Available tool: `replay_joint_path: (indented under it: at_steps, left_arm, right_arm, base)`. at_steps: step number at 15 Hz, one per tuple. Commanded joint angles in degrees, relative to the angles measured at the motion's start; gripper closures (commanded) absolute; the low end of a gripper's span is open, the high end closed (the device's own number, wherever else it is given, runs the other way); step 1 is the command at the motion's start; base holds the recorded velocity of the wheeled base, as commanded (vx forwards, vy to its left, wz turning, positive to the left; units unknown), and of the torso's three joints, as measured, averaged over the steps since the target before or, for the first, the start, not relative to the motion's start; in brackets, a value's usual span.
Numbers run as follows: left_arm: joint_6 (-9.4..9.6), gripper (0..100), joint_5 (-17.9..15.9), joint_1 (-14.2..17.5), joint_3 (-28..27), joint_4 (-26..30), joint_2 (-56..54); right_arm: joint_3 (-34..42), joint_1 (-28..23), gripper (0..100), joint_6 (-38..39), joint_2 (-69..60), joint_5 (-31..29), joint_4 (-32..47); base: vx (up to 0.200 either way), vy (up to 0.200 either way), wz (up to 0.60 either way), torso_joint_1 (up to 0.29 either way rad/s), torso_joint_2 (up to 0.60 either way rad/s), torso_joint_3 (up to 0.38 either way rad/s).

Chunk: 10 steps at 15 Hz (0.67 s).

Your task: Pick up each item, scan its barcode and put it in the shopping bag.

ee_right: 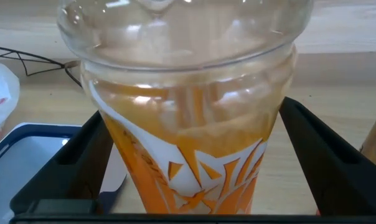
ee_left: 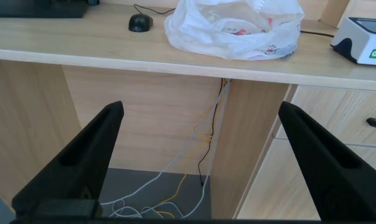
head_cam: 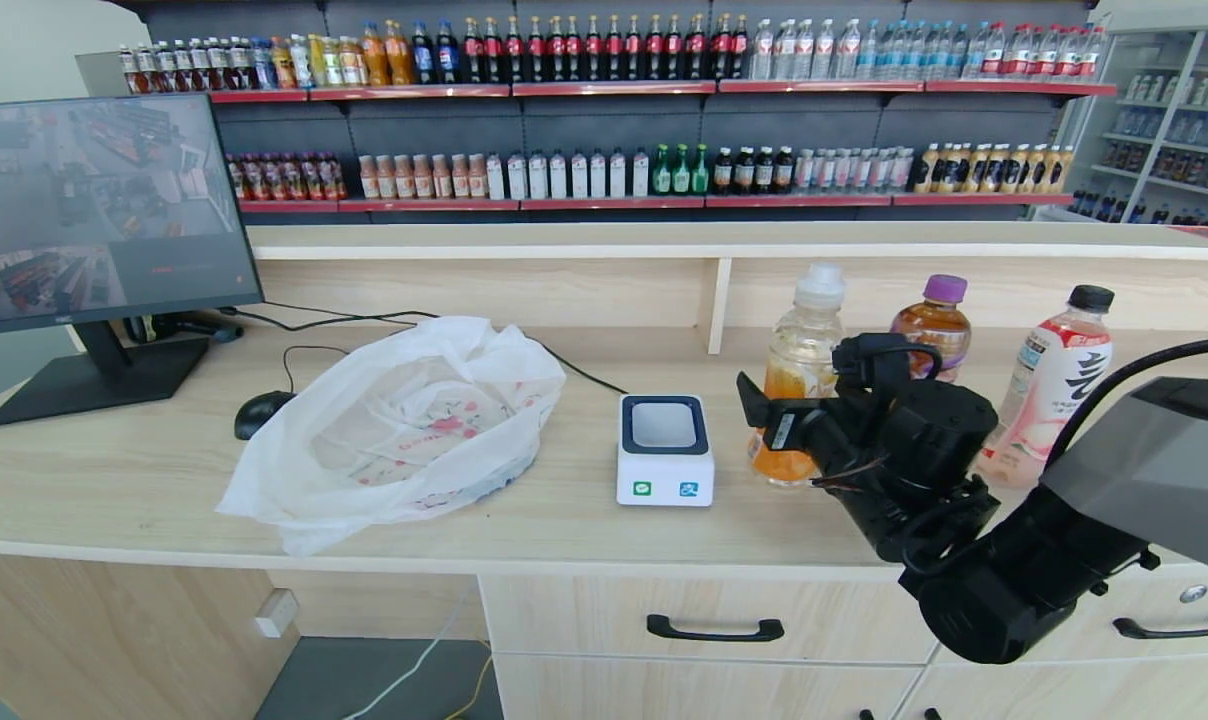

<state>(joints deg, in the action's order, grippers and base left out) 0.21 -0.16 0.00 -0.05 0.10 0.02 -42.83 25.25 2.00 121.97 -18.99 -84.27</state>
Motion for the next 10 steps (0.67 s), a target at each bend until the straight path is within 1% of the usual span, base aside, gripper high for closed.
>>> replay_joint_path:
  at_steps: [1, 9, 10]
  left_arm:
    - [0.06, 0, -0.02, 0.0, -0.04, -0.01, -0.02]
    - [-0.03, 0, 0.07, 0.0, 0.05, -0.01, -0.02]
    - [-0.03, 0, -0.02, 0.0, -0.04, -0.01, -0.02]
  right_arm:
    - [-0.15, -0.02, 0, 0.02, 0.2, 0.01, -0.01]
    - [-1.21, -0.02, 0, -0.86, 0.9, 0.01, -0.01]
    - [-1.12, -0.02, 100, -1.21, 1.08, 0.01, -0.01]
  base:
    - [0.0, 0.0, 0.0, 0.0, 0.0, 0.0]
    - [0.0, 0.0, 0.0, 0.0, 0.0, 0.0]
    - [0.0, 0.0, 0.0, 0.0, 0.0, 0.0]
